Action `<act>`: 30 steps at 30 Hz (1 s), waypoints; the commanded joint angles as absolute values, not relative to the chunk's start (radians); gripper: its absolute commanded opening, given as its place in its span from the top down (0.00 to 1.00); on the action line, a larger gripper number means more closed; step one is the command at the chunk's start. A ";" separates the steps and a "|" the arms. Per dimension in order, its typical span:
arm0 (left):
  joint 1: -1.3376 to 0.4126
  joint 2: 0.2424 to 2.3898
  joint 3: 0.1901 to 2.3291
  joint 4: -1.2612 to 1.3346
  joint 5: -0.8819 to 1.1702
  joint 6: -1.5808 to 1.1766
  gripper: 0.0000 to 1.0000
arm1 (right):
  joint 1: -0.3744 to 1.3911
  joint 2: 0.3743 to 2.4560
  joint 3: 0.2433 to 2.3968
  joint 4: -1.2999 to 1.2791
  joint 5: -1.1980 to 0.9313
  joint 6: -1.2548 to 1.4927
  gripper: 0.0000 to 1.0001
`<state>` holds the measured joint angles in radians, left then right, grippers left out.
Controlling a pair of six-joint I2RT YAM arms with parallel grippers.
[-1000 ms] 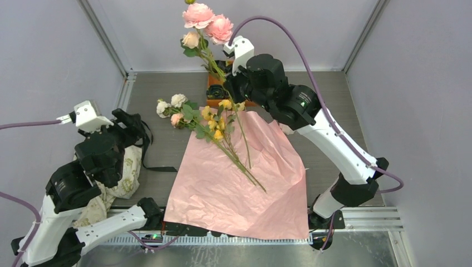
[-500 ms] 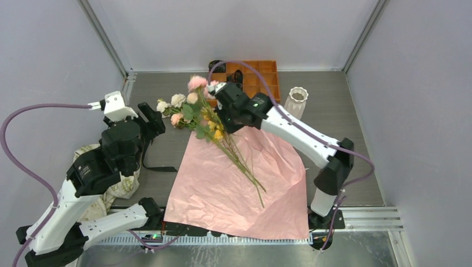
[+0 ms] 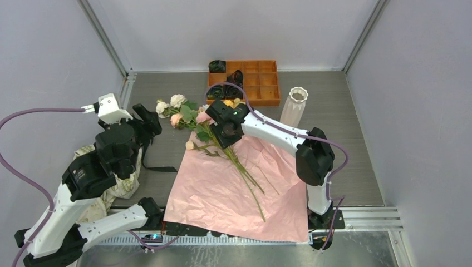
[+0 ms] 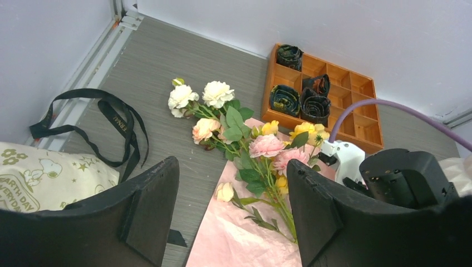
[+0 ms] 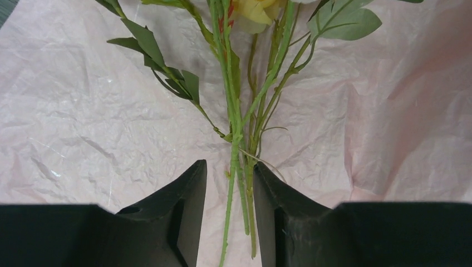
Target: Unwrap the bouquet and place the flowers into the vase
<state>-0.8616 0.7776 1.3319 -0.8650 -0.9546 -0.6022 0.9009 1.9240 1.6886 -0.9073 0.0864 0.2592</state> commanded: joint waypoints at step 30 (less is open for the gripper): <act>-0.861 0.757 1.304 -0.842 -1.005 -0.617 0.28 | 0.856 2.020 1.762 -0.817 0.089 0.281 0.99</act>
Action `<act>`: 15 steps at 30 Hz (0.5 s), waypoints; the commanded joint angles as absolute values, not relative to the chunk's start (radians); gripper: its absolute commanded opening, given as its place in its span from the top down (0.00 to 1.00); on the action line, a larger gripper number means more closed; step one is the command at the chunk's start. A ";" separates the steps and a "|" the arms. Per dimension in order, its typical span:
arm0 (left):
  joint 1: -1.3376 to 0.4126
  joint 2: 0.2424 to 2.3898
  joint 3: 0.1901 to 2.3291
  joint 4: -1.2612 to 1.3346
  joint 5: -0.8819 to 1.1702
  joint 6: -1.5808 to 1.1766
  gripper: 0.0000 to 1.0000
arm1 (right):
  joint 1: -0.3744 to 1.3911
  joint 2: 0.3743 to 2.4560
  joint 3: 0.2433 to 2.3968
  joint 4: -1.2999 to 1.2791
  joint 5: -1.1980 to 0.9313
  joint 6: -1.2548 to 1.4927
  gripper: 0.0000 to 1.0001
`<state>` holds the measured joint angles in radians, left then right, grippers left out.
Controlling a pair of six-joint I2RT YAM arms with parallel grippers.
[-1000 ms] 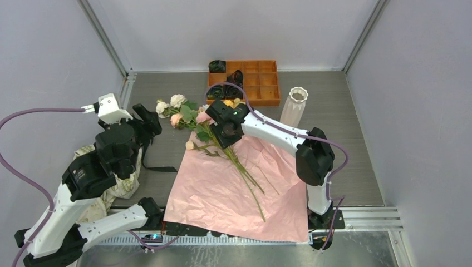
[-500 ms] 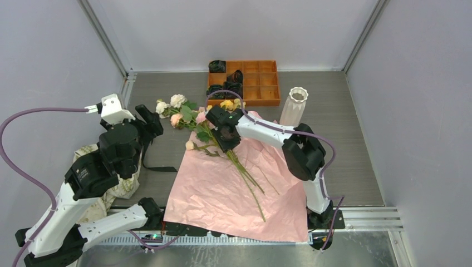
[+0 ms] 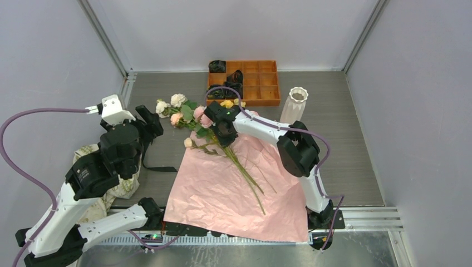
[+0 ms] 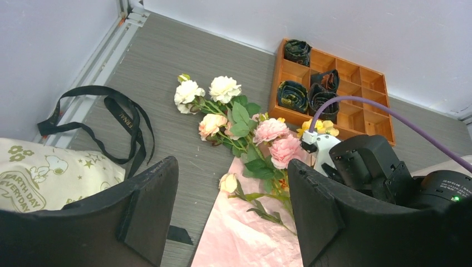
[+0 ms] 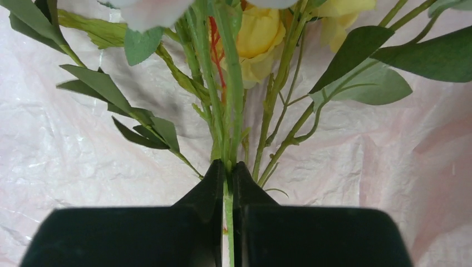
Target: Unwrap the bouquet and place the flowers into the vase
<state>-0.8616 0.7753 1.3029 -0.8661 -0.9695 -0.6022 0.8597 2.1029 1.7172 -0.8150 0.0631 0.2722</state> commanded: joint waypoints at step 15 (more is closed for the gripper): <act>-0.861 0.781 1.307 -0.827 -0.975 -0.620 0.28 | 0.857 1.623 1.819 -0.854 0.239 0.228 0.99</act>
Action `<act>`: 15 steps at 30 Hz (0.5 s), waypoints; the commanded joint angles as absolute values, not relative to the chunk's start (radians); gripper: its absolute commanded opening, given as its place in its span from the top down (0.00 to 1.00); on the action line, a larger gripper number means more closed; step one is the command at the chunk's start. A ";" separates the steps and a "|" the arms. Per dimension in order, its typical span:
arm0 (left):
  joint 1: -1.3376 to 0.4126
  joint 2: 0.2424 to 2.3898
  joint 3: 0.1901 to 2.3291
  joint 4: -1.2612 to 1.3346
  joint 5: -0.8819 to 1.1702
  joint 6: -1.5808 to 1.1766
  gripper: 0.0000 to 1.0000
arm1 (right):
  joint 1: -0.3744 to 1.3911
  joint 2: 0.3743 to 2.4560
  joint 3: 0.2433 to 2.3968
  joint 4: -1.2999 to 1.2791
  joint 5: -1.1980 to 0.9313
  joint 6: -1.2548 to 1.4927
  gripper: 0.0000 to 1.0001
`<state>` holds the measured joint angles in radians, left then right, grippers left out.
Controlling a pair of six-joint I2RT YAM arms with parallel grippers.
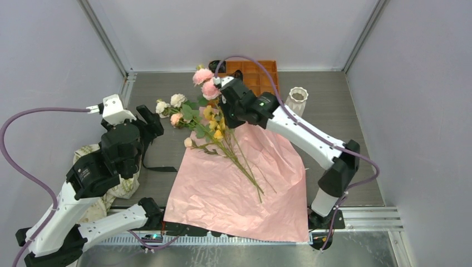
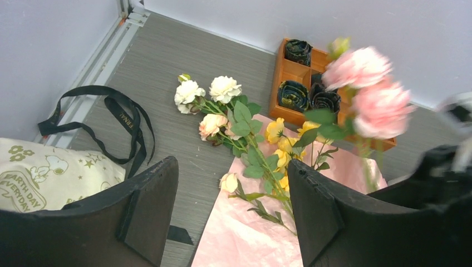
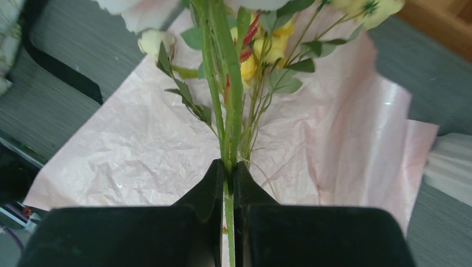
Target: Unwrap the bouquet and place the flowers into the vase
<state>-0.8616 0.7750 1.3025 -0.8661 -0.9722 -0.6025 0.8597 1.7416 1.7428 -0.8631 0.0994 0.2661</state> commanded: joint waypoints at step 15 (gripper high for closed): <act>-0.861 0.933 1.313 -0.733 -0.757 -0.644 0.29 | 0.855 1.273 1.821 -0.025 0.839 -0.326 0.99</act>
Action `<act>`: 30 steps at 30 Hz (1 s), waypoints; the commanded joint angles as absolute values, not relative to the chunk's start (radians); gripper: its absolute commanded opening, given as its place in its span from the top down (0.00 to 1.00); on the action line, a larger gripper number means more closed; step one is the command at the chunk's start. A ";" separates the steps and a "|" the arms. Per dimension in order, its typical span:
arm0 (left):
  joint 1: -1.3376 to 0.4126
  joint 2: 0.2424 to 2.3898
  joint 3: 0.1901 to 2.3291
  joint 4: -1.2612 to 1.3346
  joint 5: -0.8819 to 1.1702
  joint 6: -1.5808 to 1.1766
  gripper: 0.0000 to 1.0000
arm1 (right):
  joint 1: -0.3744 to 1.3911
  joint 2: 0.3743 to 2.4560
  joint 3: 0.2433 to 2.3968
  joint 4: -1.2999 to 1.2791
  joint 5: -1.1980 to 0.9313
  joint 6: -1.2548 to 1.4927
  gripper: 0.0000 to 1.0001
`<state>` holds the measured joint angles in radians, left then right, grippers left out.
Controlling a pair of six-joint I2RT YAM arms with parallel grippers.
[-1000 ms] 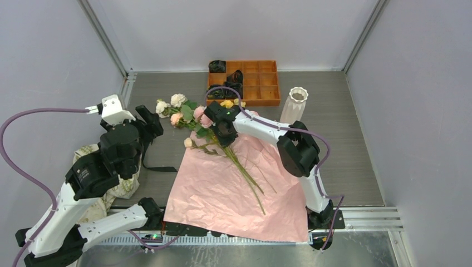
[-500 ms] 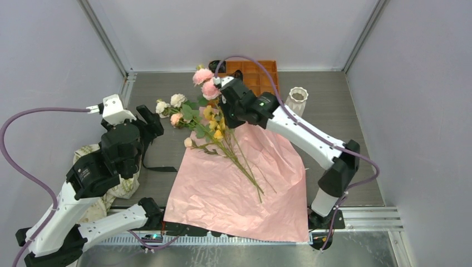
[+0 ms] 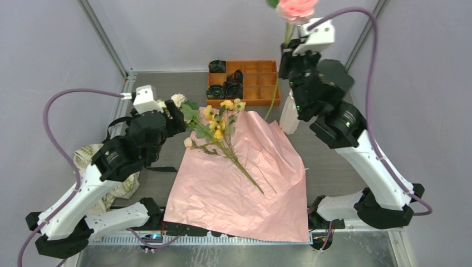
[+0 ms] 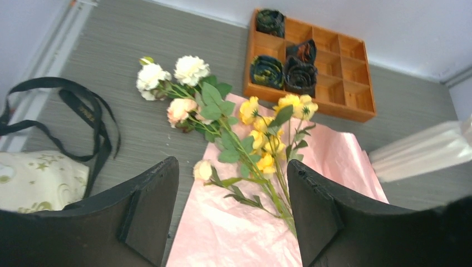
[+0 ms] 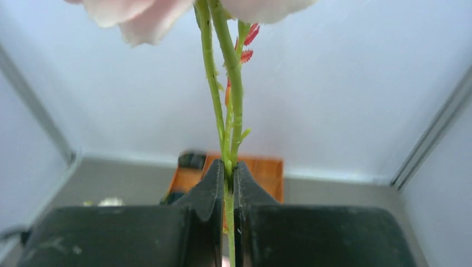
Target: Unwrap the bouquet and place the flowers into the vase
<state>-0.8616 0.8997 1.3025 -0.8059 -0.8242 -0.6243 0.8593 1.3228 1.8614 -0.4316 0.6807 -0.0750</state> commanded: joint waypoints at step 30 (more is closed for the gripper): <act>-0.861 0.958 1.322 -0.727 -0.741 -0.640 0.29 | 0.618 1.283 1.696 0.162 0.870 -0.432 0.99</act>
<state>-0.8616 0.9684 1.3029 -0.7670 -0.7315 -0.6285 0.6369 1.3243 1.7325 0.1787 0.8852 -0.5205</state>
